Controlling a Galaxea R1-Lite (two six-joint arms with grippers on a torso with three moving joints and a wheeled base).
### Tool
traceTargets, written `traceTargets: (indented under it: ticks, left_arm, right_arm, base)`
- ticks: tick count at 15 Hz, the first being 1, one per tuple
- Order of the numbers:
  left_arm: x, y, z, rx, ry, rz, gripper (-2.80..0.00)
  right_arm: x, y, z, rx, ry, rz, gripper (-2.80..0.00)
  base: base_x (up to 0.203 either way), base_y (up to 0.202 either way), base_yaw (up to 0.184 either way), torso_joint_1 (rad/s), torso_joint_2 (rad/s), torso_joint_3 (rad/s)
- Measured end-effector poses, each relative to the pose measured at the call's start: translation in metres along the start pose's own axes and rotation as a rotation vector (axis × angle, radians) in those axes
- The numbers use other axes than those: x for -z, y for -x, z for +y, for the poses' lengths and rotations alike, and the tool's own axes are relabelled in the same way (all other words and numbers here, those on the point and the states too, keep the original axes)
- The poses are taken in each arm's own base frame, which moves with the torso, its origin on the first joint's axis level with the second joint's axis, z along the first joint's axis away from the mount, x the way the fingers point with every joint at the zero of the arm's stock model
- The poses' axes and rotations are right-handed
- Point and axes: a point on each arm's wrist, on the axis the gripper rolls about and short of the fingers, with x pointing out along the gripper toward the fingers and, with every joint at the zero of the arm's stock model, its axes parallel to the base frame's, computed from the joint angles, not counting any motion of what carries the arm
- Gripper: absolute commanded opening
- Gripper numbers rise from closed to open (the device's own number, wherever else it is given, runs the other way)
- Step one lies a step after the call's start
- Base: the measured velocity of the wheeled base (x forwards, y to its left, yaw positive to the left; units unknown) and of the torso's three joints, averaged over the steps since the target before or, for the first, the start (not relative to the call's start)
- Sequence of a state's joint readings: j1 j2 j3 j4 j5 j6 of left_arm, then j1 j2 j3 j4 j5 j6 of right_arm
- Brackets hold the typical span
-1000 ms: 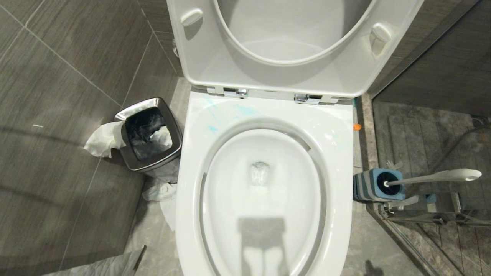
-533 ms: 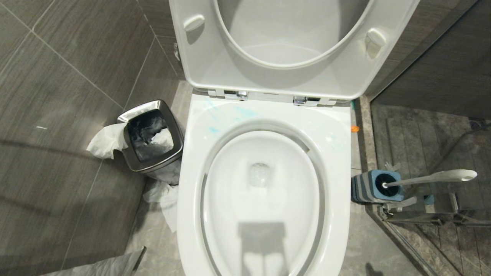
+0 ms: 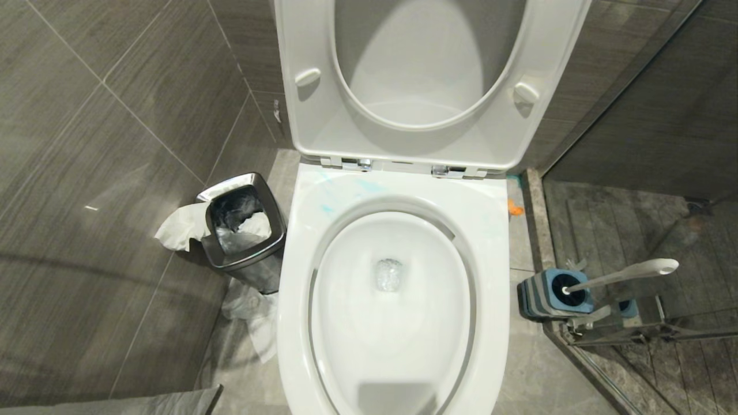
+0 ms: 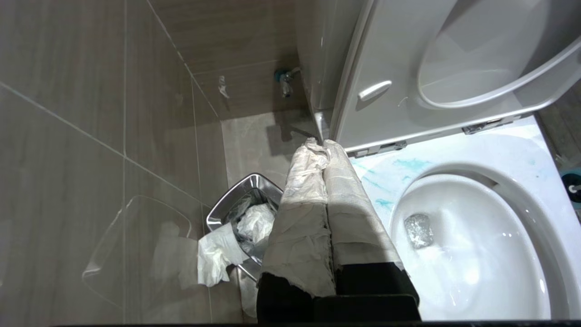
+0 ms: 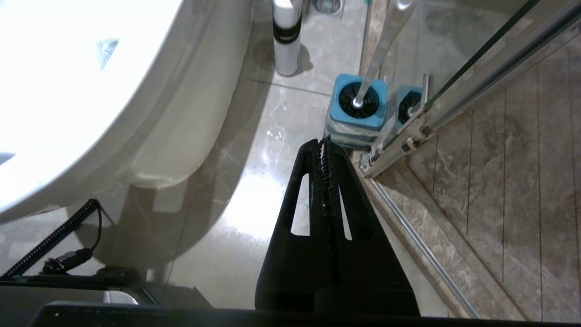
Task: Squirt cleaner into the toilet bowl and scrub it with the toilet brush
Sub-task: Close the toilet lid
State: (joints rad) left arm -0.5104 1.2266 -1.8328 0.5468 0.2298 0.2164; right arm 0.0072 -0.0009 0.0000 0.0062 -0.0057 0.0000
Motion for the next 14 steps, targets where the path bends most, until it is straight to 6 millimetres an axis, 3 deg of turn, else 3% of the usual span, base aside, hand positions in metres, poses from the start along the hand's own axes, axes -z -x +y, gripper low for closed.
traceTargets:
  ticks: [14]
  left_arm:
    - [0.012,-0.012,-0.005,0.011,0.065,0.045,-2.8]
  right_arm:
    - [0.0,0.0,0.0,0.0,0.0,0.0,-2.8]
  base:
    - [0.0,0.0,0.0,0.0,0.0,0.03]
